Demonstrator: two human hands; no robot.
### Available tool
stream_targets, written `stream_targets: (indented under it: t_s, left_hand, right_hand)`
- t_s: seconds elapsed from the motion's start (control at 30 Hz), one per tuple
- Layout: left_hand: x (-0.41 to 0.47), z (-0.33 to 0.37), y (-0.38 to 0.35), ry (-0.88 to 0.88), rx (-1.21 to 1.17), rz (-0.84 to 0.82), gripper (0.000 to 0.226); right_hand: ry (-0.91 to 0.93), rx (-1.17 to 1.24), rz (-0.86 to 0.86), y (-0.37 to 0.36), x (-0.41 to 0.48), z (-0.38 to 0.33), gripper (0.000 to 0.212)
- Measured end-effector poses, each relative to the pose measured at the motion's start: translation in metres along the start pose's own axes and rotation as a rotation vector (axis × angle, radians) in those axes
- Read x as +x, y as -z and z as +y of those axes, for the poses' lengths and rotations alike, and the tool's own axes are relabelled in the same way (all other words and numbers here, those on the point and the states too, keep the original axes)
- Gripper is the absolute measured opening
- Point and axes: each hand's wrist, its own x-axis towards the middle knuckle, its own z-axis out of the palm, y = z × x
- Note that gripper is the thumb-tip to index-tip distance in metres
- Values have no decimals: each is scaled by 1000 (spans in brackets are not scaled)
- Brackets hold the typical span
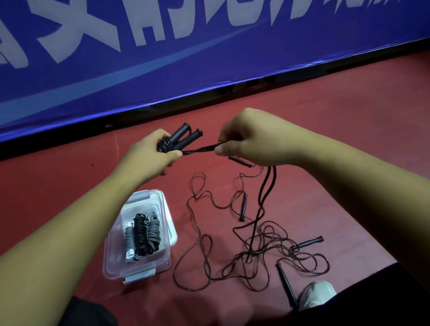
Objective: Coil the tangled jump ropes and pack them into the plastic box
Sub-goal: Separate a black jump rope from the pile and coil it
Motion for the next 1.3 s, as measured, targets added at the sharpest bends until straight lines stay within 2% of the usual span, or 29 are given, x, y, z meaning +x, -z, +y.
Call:
stream_targets:
  t_s: [0.1,0.2,0.3,0.43,0.57,0.63,0.77,0.9,1.0,1.1,1.17,1.23,1.3]
  left_hand:
    - [-4,3,-9,-85,237,-49,27]
    - [-10,9,-15,-147,352,-122,27]
    - [-16,15,-19,-230,406,-201,31]
    - [-24,24,-23,-278,464,-284,46]
    - [-31,30,-23,-365,460,-361,36]
    - [-35,32,-21,-412,432,-404,27]
    - [-43,36,-19,-507,347,-506,25]
    - [-49,39,-17,-555,206,-533,20]
    - [-52,40,-14,-548,79,-474,21]
    - [-53,43,-8,-504,-55,-362,32]
    - [-54,45,-7,-467,-155,-344,30]
    - [-53,44,-6,-435,-258,-340,30]
    - [-52,43,-4,-401,-351,-321,42]
  right_hand:
    - [52,-41,56,-1,3,-7,29]
    - [41,-14,142,-1,8,-5,29]
    - [15,22,225,3,11,2,30]
    - [12,18,250,8,12,7,28]
    - [-2,7,277,12,15,15,22]
    - [-8,-12,285,14,18,20,22]
    - [-19,-29,273,14,22,31,21]
    - [15,-41,205,9,23,39,17]
    - [-20,-8,123,7,22,48,14]
    - [-125,243,4,-3,20,61,15]
    - [-170,335,-61,-10,17,67,20]
    - [-189,355,-75,-14,17,69,24]
    - [-197,423,-81,-15,17,71,27]
